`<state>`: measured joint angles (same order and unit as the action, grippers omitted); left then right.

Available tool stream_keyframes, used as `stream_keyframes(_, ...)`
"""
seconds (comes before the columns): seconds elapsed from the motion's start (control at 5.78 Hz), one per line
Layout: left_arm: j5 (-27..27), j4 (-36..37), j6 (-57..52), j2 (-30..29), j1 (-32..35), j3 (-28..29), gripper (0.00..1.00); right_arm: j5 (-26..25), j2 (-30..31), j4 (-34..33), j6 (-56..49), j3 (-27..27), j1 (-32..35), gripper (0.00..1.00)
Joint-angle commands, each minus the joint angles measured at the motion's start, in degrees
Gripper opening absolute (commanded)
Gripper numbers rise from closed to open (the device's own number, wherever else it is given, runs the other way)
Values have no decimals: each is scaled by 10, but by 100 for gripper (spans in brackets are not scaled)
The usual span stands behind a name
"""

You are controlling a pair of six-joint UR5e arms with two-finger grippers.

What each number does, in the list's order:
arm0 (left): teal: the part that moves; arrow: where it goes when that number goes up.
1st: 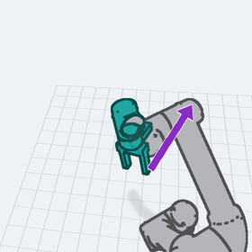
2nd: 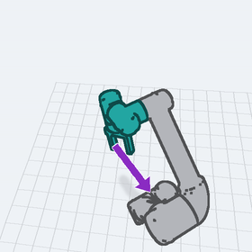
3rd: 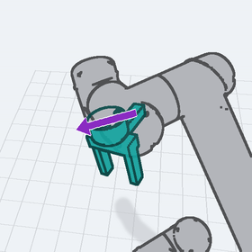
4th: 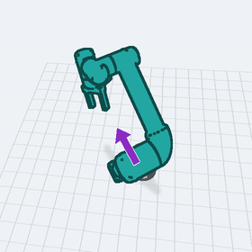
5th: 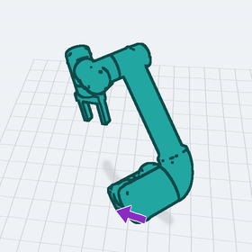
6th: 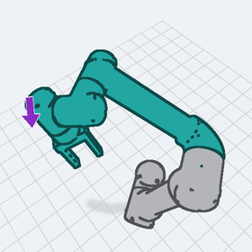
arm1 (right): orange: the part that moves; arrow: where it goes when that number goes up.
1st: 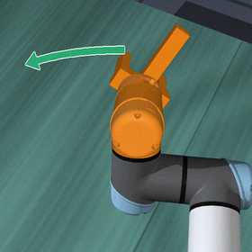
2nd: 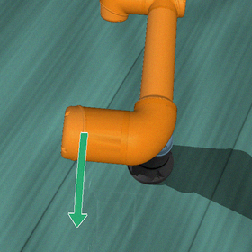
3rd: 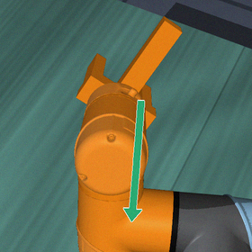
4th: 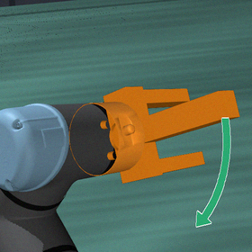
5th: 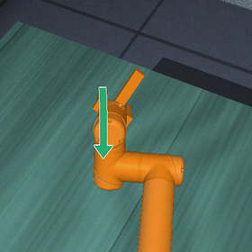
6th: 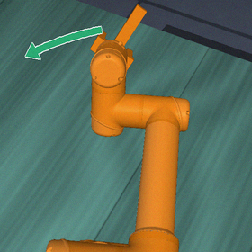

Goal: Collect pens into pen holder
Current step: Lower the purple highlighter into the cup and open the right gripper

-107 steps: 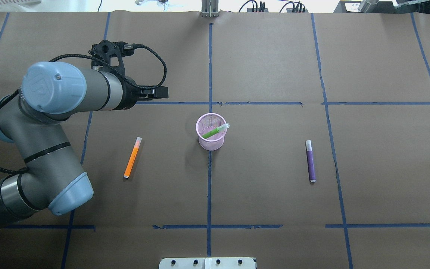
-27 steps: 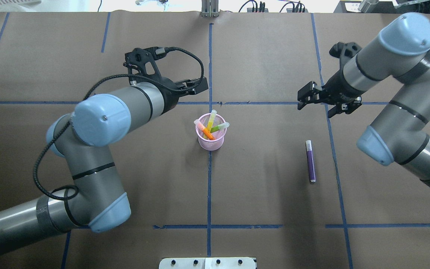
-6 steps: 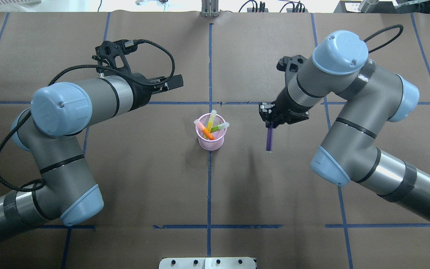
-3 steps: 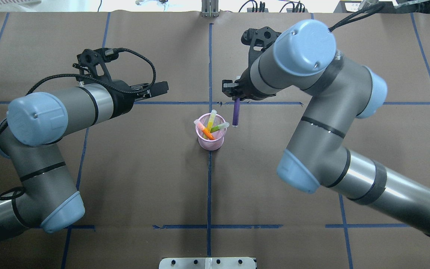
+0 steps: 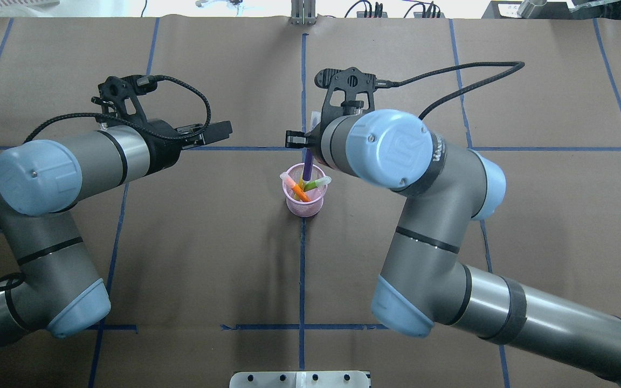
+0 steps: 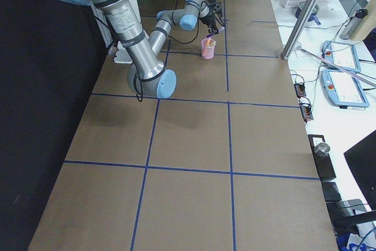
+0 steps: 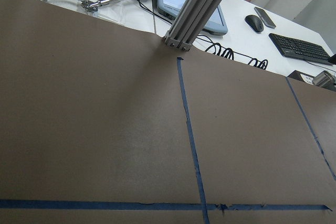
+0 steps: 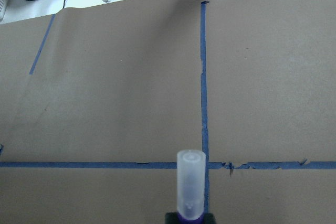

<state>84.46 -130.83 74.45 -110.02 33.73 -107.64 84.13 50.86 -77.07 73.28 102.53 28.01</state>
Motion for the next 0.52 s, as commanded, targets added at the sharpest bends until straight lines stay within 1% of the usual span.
stream_keyframes(0.0, 0, 0, 0, 1, 0, 1, 100, -28, 6, 3, 1, 0, -21, 0)
stream_keyframes(0.35, 0, 0, 0, 1, 0, 2, 100, -43, 7, 3, 1, -5, -26, 1)
